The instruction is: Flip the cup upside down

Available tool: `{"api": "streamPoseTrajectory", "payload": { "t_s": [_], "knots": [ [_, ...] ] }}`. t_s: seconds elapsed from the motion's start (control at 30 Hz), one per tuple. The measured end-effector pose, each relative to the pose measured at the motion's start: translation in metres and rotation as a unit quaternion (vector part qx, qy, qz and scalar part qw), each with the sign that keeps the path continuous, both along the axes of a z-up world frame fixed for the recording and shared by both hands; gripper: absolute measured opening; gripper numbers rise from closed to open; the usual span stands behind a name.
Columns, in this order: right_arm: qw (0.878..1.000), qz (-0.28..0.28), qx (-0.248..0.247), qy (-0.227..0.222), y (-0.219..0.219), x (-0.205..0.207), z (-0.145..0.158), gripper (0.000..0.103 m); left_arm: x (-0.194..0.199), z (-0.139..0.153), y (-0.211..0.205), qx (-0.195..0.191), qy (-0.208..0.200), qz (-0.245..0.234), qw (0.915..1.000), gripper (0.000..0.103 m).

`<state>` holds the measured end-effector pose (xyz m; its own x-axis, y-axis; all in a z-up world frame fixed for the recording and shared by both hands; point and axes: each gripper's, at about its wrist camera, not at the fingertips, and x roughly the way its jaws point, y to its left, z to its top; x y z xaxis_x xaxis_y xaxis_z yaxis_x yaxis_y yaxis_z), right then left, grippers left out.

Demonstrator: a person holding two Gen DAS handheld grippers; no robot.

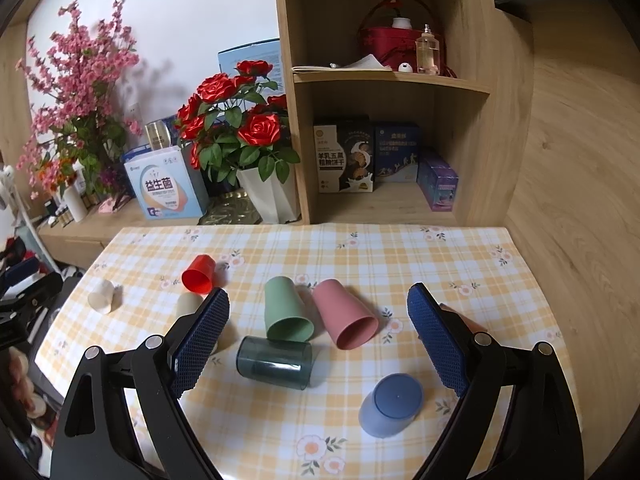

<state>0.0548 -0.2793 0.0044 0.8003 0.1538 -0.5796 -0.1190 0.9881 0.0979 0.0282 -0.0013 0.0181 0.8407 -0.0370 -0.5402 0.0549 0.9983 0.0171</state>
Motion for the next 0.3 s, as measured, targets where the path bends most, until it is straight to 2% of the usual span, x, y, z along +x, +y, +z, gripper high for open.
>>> {"api": "streamPoseTrajectory", "payload": {
  "t_s": [0.3],
  "knots": [
    [1.0, -0.003, -0.005, -0.008, -0.001, -0.0012, 0.0005, 0.088, -0.0006, 0.0009, 0.0, -0.004, -0.005, 0.004, 1.0, 0.097]
  ]
}}
